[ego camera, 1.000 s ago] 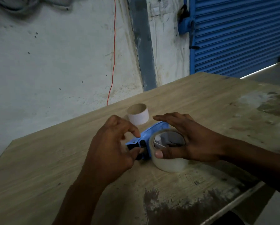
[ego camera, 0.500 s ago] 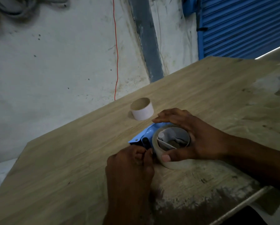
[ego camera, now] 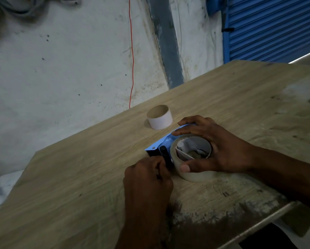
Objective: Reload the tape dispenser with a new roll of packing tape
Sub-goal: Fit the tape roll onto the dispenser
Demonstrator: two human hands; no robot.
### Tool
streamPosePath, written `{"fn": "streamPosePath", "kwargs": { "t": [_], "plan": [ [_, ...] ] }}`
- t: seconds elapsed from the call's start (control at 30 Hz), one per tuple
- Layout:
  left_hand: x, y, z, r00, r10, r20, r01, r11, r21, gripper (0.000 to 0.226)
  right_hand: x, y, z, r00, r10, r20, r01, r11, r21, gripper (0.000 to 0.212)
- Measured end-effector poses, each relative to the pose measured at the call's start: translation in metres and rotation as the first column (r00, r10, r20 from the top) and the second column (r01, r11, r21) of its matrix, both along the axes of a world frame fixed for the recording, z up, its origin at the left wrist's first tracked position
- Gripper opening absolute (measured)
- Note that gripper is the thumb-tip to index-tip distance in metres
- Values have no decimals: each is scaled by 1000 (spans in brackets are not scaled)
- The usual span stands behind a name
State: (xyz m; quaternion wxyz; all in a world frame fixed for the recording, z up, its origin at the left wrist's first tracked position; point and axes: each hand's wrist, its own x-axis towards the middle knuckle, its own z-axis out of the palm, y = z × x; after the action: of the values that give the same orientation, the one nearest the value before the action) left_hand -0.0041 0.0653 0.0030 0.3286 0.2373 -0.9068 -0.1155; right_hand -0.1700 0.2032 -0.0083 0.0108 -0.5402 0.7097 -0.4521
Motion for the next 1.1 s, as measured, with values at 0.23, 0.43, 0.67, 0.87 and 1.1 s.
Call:
{"fn": "streamPosePath", "kwargs": {
  "t": [0.23, 0.43, 0.67, 0.87, 1.1],
  "plan": [
    [0, -3, -4, 997, -15, -80, 13, 1000, -28, 16, -1, 0, -2, 1000, -10, -15, 10, 1000, -10, 82],
    [1, -2, -5, 984, -66, -164, 66, 998, -2, 5, -2, 1, -1, 999, -7, -33, 7, 1000, 3, 81],
    [-6, -3, -7, 1000, 4, 18, -4, 1000, -3, 18, 0, 2, -1, 1000, -13, -23, 13, 1000, -7, 81],
    [-5, 5, -1, 999, 27, 45, -30, 998, 52, 25, -1, 2, -1, 999, -19, -31, 19, 1000, 4, 79],
    [-1, -4, -3, 999, 2, -43, 1, 997, 72, 26, -2, 1, -2, 999, -19, -37, 19, 1000, -11, 78]
  ]
}}
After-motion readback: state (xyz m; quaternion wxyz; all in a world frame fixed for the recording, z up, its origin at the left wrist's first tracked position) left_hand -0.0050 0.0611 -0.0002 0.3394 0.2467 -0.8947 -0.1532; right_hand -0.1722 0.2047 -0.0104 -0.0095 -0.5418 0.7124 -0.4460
